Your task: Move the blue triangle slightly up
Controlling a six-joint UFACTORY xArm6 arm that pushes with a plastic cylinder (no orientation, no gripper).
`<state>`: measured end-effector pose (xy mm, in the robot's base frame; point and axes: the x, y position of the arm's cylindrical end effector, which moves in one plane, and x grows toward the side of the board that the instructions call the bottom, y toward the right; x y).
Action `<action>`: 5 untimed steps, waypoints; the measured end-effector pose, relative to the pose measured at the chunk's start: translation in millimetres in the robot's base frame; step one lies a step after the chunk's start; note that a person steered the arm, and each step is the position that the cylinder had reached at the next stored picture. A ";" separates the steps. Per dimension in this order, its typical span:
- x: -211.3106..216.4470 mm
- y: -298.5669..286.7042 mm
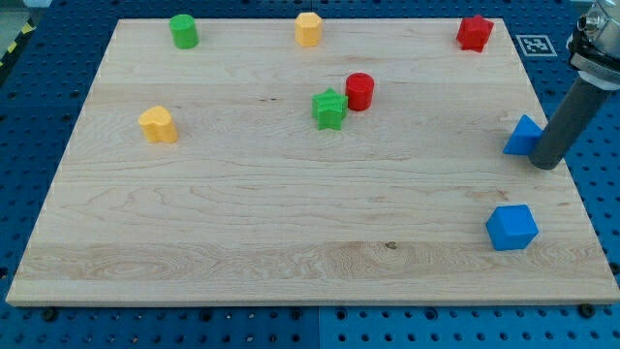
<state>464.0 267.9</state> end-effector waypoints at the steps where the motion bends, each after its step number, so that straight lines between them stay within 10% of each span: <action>1: -9.9 0.0; 5: -25.3 1.6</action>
